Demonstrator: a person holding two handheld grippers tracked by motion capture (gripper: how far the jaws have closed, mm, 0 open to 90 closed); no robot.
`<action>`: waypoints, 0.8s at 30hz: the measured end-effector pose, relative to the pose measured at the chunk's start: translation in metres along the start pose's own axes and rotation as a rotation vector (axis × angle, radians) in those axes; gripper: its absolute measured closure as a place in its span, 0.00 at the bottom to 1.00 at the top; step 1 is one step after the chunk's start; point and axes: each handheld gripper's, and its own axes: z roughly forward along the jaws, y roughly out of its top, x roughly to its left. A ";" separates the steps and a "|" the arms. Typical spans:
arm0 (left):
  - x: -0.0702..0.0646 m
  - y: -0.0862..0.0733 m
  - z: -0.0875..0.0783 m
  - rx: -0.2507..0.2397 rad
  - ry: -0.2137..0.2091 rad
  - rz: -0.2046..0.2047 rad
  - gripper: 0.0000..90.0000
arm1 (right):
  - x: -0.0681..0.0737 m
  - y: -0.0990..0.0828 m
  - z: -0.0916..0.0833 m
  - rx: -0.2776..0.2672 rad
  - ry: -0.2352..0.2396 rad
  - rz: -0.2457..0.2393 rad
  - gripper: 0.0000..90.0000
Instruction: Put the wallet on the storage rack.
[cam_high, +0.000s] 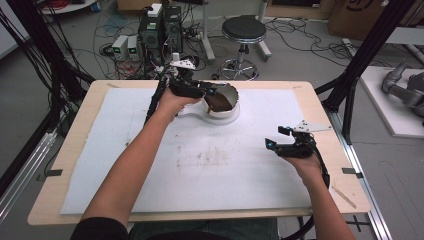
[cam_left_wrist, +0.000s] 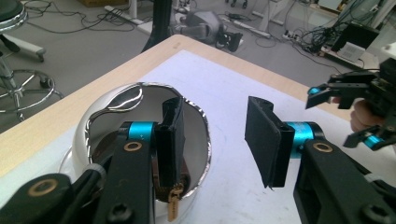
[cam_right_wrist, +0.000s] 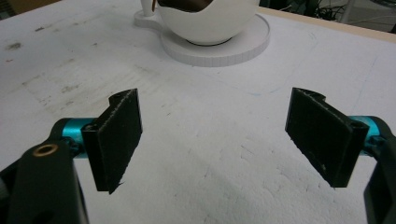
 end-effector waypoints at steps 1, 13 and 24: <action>-0.003 0.000 -0.002 0.000 -0.005 0.001 0.62 | 0.000 0.000 0.000 -0.001 -0.001 -0.002 0.21; -0.031 -0.014 -0.030 0.000 -0.095 0.047 0.48 | 0.001 0.000 -0.001 -0.004 -0.006 -0.004 0.21; -0.043 -0.039 -0.063 -0.013 -0.106 0.054 0.39 | 0.001 0.001 0.002 -0.005 -0.006 -0.001 0.21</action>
